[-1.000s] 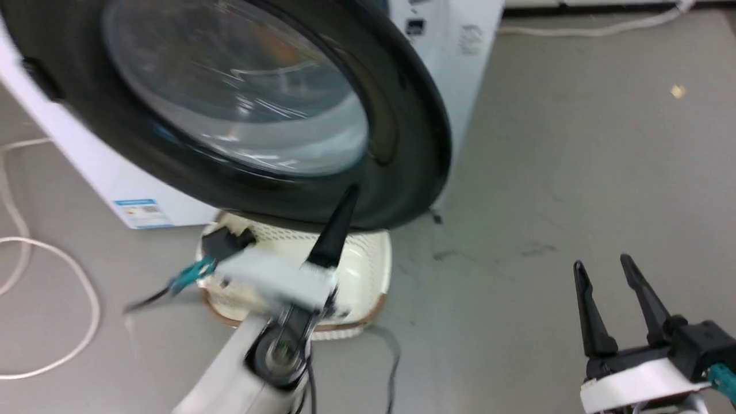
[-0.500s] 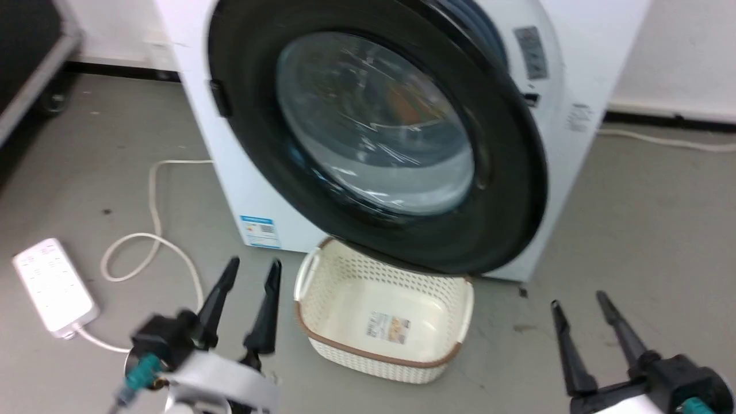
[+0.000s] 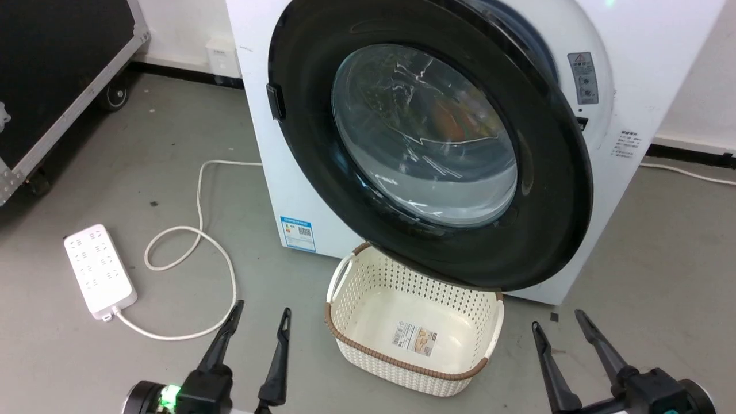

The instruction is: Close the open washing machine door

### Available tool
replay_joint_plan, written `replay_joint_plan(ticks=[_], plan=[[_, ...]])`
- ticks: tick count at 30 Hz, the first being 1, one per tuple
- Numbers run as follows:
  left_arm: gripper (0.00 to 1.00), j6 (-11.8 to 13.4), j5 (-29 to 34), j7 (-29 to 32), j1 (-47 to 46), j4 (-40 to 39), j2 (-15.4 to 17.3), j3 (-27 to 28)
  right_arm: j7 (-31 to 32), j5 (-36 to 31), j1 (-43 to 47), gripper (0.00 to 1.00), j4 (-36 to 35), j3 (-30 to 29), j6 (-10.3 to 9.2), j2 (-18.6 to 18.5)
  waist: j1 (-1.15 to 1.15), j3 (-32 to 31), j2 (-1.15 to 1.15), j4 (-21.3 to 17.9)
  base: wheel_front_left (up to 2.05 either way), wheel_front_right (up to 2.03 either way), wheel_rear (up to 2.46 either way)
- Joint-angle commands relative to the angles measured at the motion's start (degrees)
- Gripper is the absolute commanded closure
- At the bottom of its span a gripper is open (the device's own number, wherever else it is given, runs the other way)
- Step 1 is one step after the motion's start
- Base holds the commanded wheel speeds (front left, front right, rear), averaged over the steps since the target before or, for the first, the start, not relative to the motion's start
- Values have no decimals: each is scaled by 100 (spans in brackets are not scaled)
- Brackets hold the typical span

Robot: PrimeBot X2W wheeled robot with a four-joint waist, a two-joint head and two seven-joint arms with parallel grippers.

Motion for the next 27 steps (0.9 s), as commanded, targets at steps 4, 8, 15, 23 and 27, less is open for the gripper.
replay_joint_plan(ticks=[4, 8, 15, 23, 27], plan=[[0, -88, 148, -24, -46, -10, -76, 16, 138, 50, -67, 100, -4, 127, 5, -90, 0, 219, 0, 36, 0, 0, 0], [0, -99, 251, -25, -216, -76, -173, 51, 269, 80, -394, 100, -92, 349, 5, -339, 0, 569, 0, 51, 0, 0, 0], [0, -114, 415, -25, -545, -190, -337, 3, 528, 292, -1272, 100, -53, 750, 5, -1065, 0, 1189, 0, 90, 0, 0, 0], [0, -148, 526, -25, -964, -291, -486, -45, 792, 923, -2664, 100, 471, 910, 5, -1977, 0, 1863, 0, 232, 0, 0, 0], [0, -146, 546, -25, -1131, -311, -562, -55, 857, 1223, -3309, 100, 925, 815, 5, -2275, 0, 2111, 0, 331, 0, 0, 0]])
